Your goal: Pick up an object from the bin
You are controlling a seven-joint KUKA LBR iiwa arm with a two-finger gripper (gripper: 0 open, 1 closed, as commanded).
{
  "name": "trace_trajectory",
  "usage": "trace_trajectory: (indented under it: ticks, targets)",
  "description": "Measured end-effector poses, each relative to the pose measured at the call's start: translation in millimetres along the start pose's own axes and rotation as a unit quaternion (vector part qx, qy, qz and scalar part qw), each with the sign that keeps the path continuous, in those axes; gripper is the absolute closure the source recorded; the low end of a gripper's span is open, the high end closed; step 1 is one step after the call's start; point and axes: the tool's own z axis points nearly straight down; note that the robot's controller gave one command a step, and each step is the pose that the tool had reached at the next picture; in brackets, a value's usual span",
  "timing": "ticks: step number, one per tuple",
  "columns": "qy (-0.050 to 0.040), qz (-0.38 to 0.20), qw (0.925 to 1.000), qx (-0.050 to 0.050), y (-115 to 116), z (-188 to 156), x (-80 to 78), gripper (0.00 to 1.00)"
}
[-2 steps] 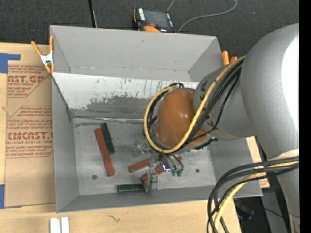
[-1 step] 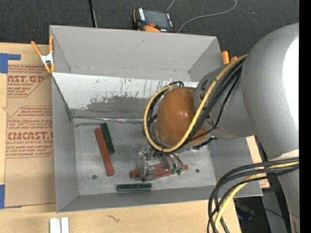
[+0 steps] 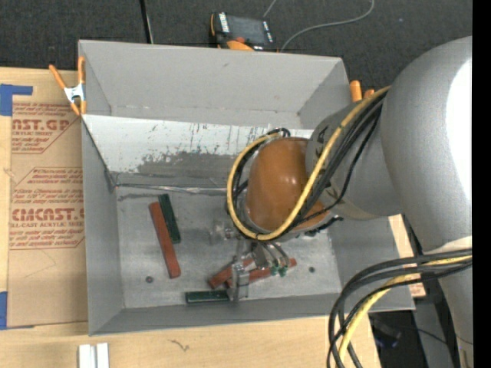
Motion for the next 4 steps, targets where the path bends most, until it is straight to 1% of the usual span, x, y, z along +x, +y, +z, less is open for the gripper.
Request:
trace_trajectory:
  ticks: [1, 2, 3, 4]
  targets:
    - [0.0003, 0.000, 1.0000, 0.000, 0, 0, 0.3, 1.00]
    - [0.0004, 0.000, 1.0000, 0.000, 0, 0, 0.3, 0.00]
    - [0.0004, 0.000, 1.0000, 0.000, 0, 0, 0.3, 1.00]
    - [-0.0053, -0.101, 0.9948, 0.000, 8, -179, -1.5, 1.00]
